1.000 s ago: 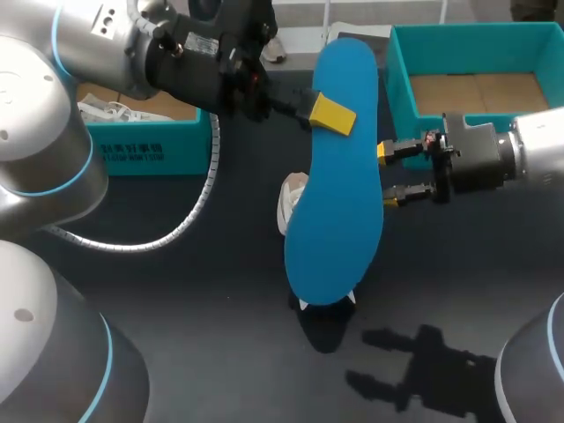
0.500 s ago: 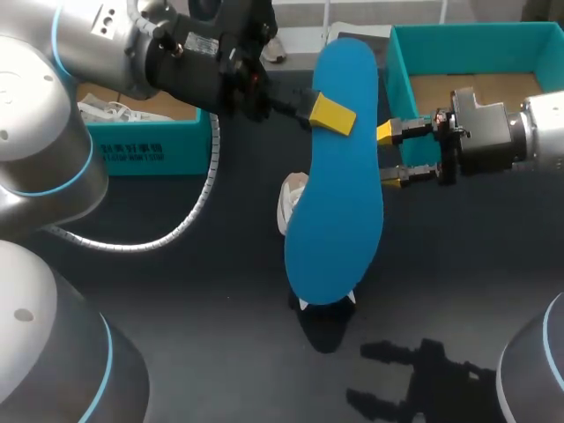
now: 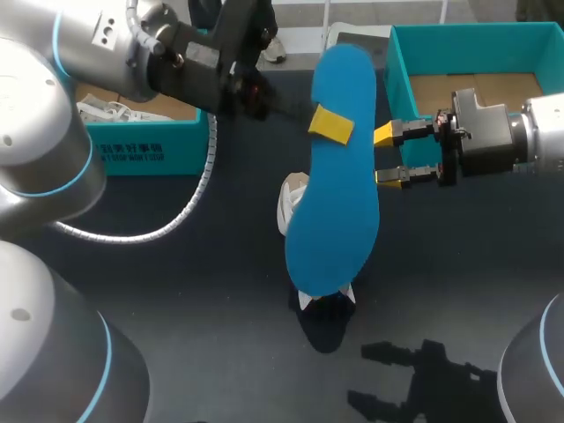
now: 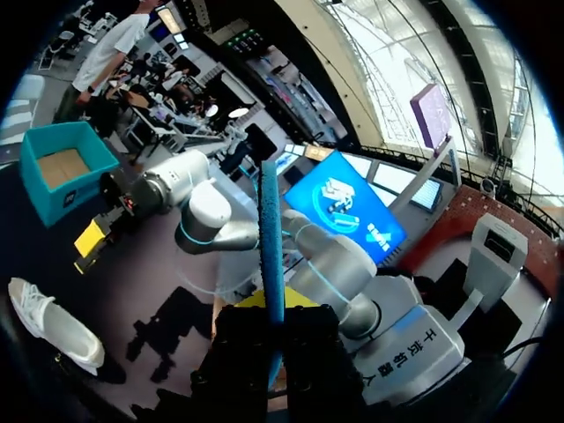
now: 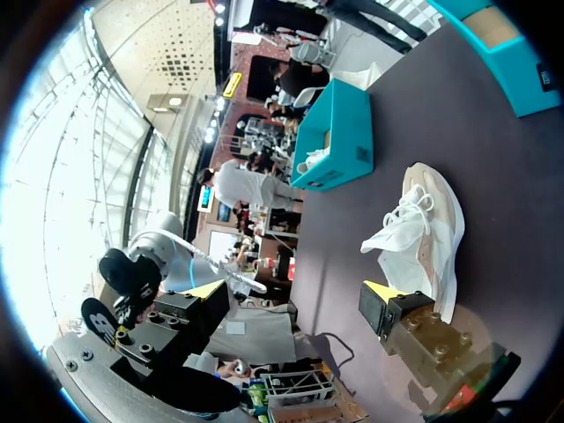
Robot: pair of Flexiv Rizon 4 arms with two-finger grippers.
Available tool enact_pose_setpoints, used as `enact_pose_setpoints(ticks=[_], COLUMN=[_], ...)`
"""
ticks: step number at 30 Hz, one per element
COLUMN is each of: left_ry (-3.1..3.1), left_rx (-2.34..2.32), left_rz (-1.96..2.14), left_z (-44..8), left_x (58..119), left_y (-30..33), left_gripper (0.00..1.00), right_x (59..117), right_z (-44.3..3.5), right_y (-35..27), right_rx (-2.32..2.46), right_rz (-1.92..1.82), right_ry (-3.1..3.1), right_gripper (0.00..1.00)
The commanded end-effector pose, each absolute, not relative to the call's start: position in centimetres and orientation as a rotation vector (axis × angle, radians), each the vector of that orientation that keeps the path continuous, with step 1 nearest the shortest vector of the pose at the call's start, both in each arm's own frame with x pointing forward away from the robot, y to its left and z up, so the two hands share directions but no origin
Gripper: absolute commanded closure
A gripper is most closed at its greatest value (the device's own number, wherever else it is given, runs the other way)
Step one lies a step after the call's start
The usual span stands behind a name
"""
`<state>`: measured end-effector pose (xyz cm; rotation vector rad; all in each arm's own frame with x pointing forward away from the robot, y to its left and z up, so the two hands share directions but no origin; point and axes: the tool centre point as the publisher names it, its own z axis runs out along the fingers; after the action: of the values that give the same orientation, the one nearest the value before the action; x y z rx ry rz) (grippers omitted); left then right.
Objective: Take the shoe out of the shoebox, open the shoe tongue, remove and reinsert the insole, then place the shoe into the shoebox
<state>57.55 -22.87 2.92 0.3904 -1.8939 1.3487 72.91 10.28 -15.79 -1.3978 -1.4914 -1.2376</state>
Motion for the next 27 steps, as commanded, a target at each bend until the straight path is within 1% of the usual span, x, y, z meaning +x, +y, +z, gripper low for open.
enact_pose_setpoints(ticks=[1, 8, 10, 24, 26, 27], left_ry=[-2.147, -2.294, -2.297, -2.297, -2.43, -2.421], left_rx=[0.015, -0.216, -0.138, -0.138, -0.405, -0.357], left_rz=[1.609, 1.887, 1.827, 1.827, 1.936, 1.998], left_z=[1.1, -0.4, -0.6, -0.6, -2.4, -2.7], left_x=[58.1, 59.9, 60.3, 60.3, 61.0, 61.4], left_y=[-21.7, -20.6, -20.7, -20.7, -20.5, -20.5], left_gripper=[1.0, 1.0, 1.0, 1.0, 1.0, 1.0], right_x=[73.0, 73.0, 73.0, 73.0, 73.0, 73.0], right_z=[-15.8, -15.8, -15.8, -15.8, -15.8, -15.8], right_y=[10.5, 10.5, 10.5, 10.5, 10.5, 10.5], right_rx=[-1.402, -1.402, -1.402, -1.402, -1.402, -1.402], right_rz=[-1.236, -1.236, -1.236, -1.236, -1.236, -1.236], right_ry=[-1.492, -1.492, -1.492, -1.492, -1.492, -1.492], right_gripper=[0.0, 0.0, 0.0, 0.0, 0.0, 0.0])
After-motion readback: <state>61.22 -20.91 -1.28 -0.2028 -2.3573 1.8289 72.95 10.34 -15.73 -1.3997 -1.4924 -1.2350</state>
